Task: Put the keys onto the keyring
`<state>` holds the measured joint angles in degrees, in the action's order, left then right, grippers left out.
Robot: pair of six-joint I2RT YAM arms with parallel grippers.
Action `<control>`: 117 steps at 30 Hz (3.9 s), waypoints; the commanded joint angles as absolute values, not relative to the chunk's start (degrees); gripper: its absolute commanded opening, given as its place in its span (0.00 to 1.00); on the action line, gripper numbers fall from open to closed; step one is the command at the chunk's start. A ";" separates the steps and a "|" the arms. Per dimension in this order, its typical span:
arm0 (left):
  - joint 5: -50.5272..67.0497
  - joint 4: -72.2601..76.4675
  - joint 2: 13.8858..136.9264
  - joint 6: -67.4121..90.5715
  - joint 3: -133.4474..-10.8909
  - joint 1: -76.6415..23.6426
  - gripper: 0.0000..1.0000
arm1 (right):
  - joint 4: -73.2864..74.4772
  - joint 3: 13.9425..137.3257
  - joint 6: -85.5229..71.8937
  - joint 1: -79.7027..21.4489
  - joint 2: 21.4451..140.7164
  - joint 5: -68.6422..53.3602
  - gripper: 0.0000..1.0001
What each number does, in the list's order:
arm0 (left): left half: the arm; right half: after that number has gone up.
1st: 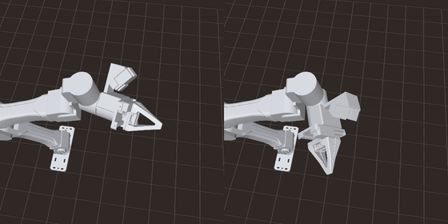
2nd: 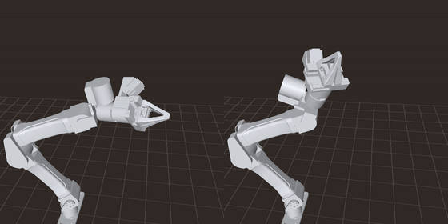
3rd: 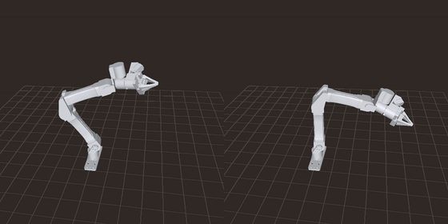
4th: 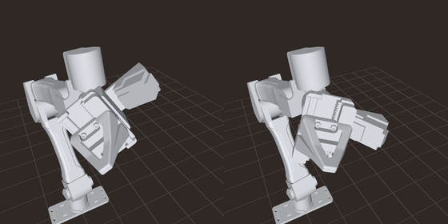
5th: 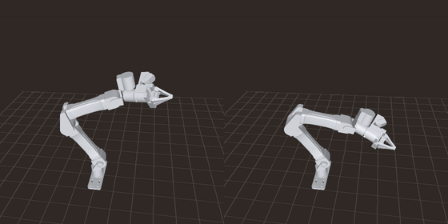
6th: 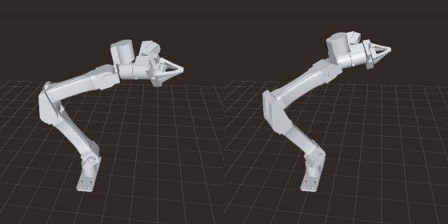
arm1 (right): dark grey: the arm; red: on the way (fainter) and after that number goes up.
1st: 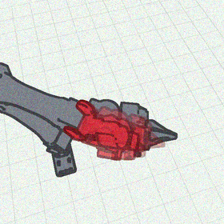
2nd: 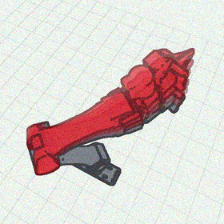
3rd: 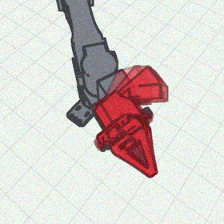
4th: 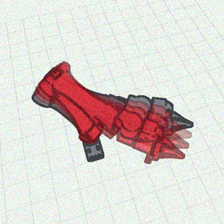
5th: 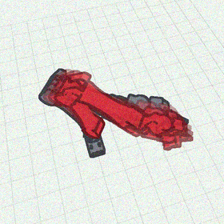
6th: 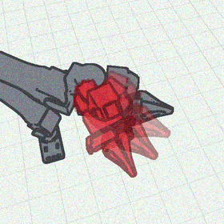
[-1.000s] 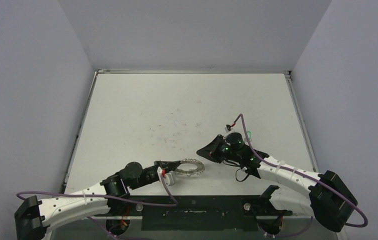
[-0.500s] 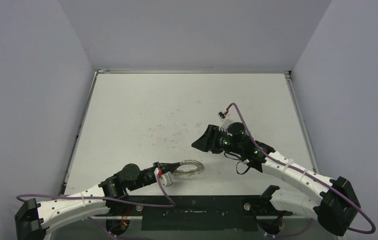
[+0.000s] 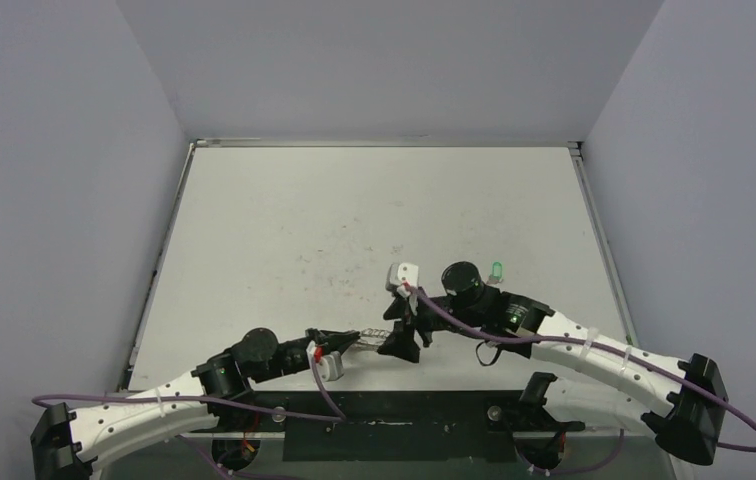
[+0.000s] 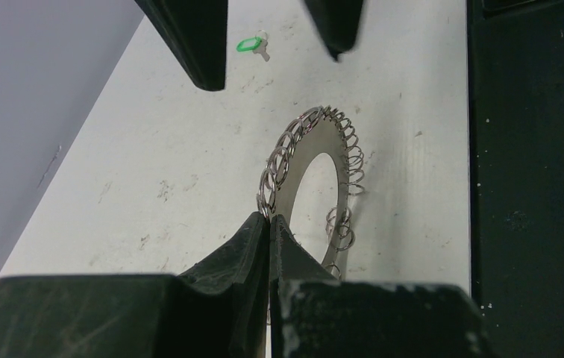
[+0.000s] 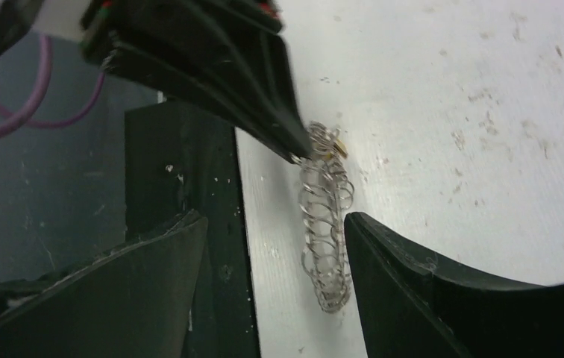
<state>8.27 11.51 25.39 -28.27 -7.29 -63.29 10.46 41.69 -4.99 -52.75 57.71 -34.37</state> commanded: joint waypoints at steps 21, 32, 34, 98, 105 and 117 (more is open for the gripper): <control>9.93 12.74 27.24 -26.48 -10.37 -63.46 0.00 | 2.35 37.27 20.61 -70.71 62.53 -7.98 0.53; 9.93 13.21 27.51 -26.11 -10.50 -63.46 0.00 | -2.38 34.98 20.35 -70.75 61.71 -5.89 0.48; 9.93 13.27 27.59 -26.10 -10.46 -63.46 0.00 | -3.10 34.54 20.63 -70.75 61.13 -6.17 0.51; -17.63 9.13 29.91 19.29 -17.70 -63.46 0.00 | -6.80 28.94 12.88 -78.32 61.46 6.22 0.00; -17.98 8.79 30.24 19.35 -18.81 -63.46 0.00 | -8.89 27.93 12.44 -79.19 59.72 7.82 0.16; -8.28 11.35 29.43 5.88 -17.05 -63.46 0.00 | -10.53 26.81 14.83 -78.64 47.95 5.24 0.71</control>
